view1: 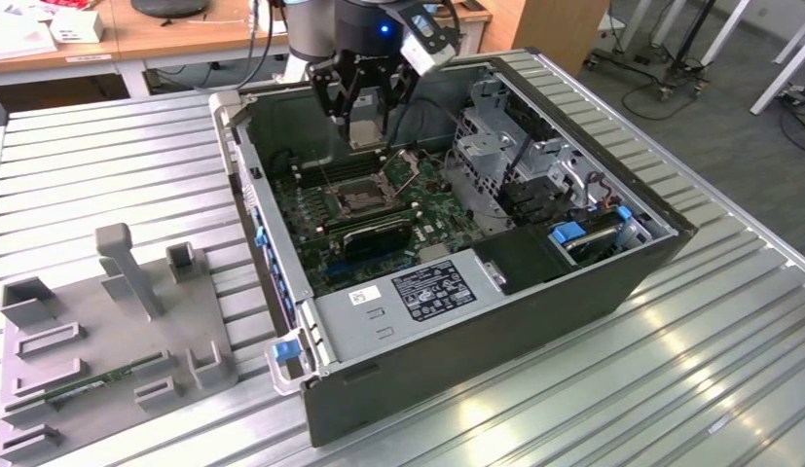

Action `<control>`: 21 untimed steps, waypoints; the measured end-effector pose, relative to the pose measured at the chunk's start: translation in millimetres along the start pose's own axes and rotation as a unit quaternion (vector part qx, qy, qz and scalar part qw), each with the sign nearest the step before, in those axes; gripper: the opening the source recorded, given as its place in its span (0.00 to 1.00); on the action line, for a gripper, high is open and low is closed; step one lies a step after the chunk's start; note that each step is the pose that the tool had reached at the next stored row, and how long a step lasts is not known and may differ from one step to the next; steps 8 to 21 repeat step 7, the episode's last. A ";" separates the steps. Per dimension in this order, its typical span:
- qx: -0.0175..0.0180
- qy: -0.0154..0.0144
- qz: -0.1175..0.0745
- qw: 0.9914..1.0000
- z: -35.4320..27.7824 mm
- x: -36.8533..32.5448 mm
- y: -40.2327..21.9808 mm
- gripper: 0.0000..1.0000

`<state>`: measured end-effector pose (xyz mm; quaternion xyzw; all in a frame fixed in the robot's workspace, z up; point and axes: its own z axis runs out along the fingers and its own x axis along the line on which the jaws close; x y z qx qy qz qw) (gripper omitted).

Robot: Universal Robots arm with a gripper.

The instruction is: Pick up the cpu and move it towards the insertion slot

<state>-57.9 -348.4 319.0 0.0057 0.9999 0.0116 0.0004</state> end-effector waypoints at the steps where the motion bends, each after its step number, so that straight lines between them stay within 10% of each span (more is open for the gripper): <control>1: 0.000 0.000 0.000 1.000 -0.1 0.0 0.0 0.55; 21: 0.000 0.000 0.000 1.000 -0.8 0.0 0.0 0.55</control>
